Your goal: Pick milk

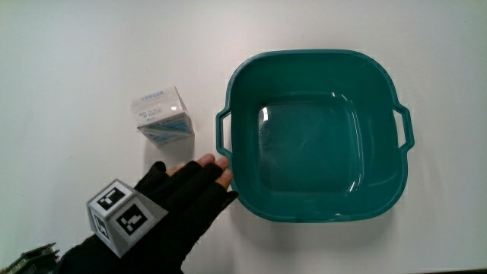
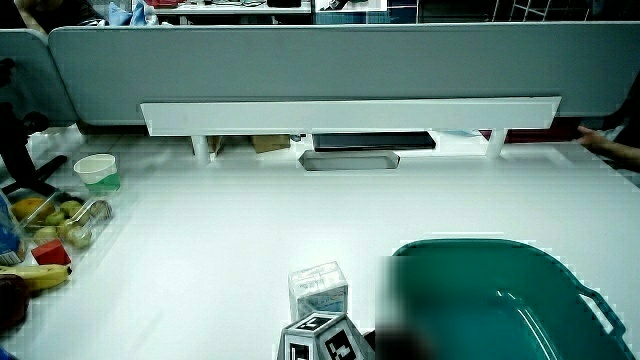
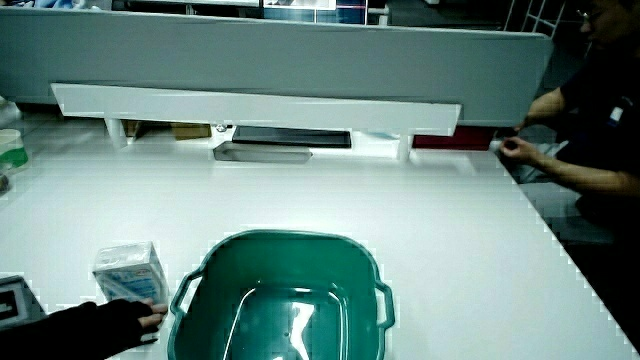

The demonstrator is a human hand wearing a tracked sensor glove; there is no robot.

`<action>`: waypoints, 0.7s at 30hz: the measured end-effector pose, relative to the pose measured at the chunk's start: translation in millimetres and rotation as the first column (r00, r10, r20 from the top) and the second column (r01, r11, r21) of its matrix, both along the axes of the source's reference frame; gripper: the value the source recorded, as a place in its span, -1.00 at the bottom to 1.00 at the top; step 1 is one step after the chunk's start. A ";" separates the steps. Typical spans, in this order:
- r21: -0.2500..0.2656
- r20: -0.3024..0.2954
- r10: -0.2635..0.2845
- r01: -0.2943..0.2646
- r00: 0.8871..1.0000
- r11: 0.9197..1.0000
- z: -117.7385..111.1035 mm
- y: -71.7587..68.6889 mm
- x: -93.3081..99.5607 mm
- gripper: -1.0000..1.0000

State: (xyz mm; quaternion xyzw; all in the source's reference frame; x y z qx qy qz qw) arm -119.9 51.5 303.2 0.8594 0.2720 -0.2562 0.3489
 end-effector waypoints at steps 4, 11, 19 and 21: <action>0.010 0.019 -0.019 0.019 1.000 1.000 0.3 -3.3 -2.1 0.00; 0.141 0.038 -0.010 0.005 0.999 0.990 -5.7 -15.1 -9.2 0.00; 0.219 0.157 -0.094 0.058 0.983 0.974 -19.4 -30.5 -20.8 0.00; 0.246 0.135 -0.078 0.043 0.988 0.968 -19.5 -35.7 -23.5 0.00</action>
